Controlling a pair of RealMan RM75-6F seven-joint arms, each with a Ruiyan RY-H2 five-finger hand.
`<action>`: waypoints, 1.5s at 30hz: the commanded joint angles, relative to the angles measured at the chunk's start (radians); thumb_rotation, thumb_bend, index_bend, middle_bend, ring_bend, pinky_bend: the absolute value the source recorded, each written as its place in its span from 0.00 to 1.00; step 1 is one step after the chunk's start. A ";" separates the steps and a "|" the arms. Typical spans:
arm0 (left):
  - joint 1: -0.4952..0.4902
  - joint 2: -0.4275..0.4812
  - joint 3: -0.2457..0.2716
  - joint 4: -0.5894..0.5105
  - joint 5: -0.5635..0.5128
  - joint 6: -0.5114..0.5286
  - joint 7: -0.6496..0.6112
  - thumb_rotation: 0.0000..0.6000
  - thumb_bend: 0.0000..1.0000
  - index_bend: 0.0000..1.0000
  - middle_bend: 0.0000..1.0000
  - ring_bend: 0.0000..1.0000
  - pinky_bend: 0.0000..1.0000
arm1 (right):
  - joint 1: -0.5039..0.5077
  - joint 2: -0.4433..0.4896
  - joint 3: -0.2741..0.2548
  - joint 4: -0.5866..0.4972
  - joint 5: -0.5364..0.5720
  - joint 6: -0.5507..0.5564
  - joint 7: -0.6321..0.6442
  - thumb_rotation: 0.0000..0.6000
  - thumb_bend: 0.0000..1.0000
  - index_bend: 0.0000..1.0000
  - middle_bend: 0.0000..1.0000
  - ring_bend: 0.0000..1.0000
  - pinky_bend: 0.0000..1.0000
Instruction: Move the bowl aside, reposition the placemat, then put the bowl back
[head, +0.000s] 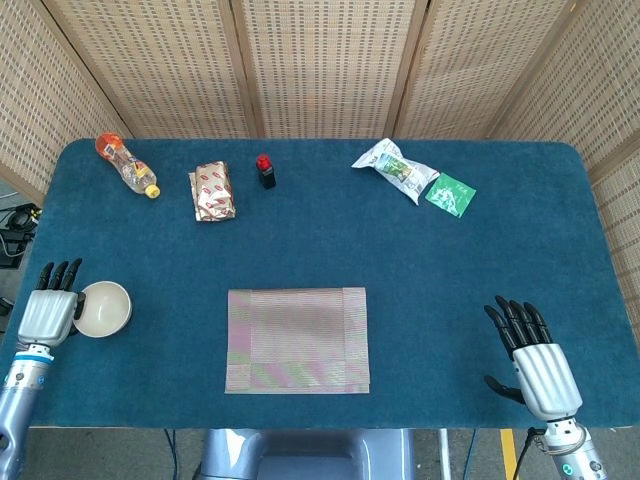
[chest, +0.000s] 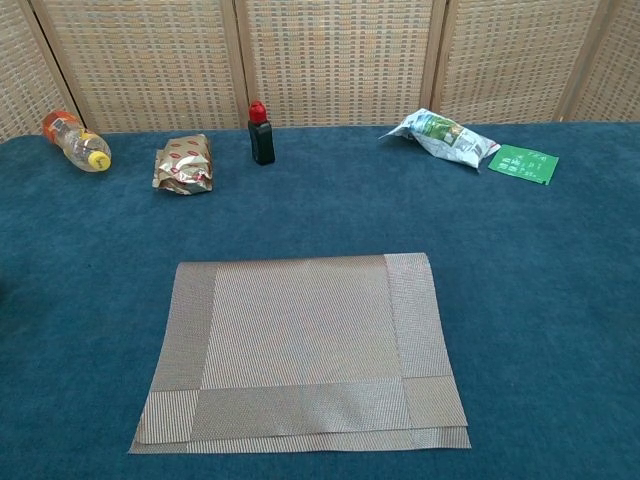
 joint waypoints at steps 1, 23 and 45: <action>0.005 -0.022 0.013 0.037 0.006 -0.016 -0.018 1.00 0.27 0.63 0.00 0.00 0.00 | 0.000 0.000 0.000 0.001 0.000 -0.001 0.000 1.00 0.09 0.00 0.00 0.00 0.00; 0.006 0.094 -0.018 -0.045 0.074 0.186 -0.229 1.00 0.18 0.00 0.00 0.00 0.00 | 0.001 0.001 -0.002 0.001 -0.003 -0.001 0.006 1.00 0.09 0.00 0.00 0.00 0.00; -0.026 0.320 0.019 -0.618 0.193 0.232 0.038 1.00 0.18 0.00 0.00 0.00 0.00 | -0.001 0.010 -0.003 0.001 -0.013 0.012 0.030 1.00 0.09 0.00 0.00 0.00 0.00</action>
